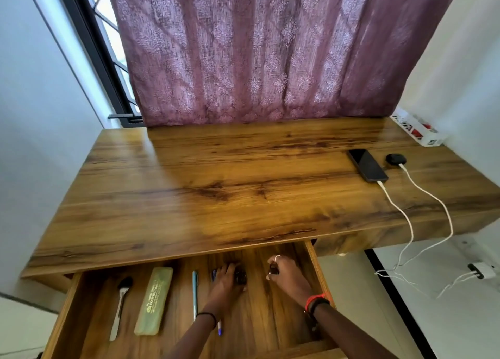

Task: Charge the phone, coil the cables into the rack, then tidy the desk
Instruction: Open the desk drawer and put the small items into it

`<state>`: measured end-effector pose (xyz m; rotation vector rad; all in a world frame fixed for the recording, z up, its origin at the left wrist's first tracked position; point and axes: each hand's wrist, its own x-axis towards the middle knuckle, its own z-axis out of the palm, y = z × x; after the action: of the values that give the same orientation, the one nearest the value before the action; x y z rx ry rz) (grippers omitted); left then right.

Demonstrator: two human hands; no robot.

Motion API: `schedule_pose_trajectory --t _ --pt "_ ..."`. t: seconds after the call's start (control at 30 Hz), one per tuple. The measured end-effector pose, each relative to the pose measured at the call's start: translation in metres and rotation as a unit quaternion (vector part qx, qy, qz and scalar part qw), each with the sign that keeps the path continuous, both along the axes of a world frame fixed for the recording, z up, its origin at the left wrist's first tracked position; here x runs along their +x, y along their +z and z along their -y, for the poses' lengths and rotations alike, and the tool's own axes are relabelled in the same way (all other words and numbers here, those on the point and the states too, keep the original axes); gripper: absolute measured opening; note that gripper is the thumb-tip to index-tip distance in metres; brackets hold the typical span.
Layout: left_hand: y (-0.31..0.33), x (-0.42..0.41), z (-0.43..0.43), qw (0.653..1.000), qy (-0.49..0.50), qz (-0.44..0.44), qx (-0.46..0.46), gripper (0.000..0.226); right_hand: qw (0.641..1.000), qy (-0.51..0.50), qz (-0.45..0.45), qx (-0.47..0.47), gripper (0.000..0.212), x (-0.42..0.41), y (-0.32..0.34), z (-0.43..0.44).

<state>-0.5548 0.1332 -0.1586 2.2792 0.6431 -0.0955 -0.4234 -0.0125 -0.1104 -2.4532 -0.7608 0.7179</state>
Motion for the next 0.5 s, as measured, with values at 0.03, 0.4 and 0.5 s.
schedule_pose_trajectory --t 0.03,0.4,0.5 --pt "0.001 -0.002 0.000 1.000 0.006 -0.001 0.003 0.061 1.000 0.007 0.008 -0.010 0.043 -0.002 -0.001 -0.002" --pt "-0.001 -0.020 -0.006 0.996 0.072 0.051 0.032 0.054 0.992 0.068 0.103 -0.040 0.041 -0.013 -0.027 -0.017" --pt "-0.002 -0.024 -0.007 0.995 0.074 0.049 0.042 0.052 0.993 0.061 0.102 -0.028 0.041 -0.014 -0.030 -0.014"
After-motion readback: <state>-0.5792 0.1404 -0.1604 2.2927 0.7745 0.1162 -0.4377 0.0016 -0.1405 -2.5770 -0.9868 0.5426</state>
